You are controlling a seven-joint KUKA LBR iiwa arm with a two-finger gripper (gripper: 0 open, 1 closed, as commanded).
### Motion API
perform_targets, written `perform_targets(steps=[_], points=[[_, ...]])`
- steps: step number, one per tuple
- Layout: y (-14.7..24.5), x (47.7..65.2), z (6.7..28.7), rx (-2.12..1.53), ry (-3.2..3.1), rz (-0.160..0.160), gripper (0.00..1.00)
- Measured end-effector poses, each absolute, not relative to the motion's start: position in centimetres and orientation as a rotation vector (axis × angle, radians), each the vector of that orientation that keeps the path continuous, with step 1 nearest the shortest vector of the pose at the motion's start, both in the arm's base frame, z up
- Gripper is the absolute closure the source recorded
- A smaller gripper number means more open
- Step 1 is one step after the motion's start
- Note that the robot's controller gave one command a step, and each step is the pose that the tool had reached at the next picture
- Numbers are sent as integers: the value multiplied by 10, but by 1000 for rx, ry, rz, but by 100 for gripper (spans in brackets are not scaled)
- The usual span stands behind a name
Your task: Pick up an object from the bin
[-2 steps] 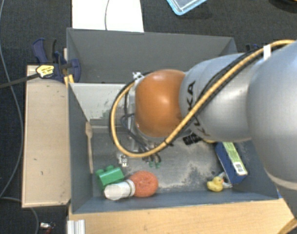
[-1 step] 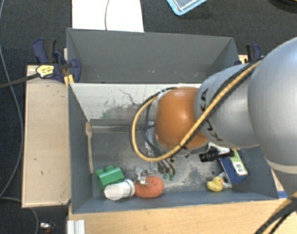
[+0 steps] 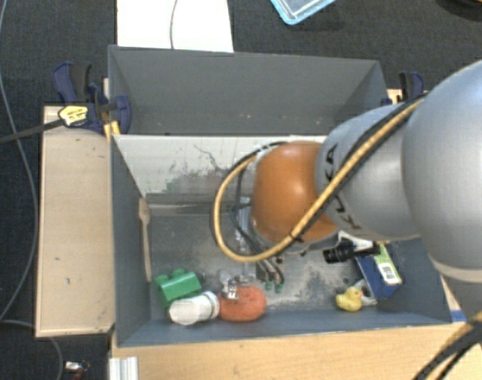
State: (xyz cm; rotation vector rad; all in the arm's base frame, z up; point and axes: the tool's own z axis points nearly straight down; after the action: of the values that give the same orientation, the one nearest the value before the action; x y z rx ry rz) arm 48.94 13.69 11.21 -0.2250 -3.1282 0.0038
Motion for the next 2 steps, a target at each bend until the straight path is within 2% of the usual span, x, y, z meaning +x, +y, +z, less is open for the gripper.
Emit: perform_targets(steps=[1, 2], points=[[146, 484, 105, -166, -3131, 4, 100], [174, 482, 104, -73, -3139, 2, 100]])
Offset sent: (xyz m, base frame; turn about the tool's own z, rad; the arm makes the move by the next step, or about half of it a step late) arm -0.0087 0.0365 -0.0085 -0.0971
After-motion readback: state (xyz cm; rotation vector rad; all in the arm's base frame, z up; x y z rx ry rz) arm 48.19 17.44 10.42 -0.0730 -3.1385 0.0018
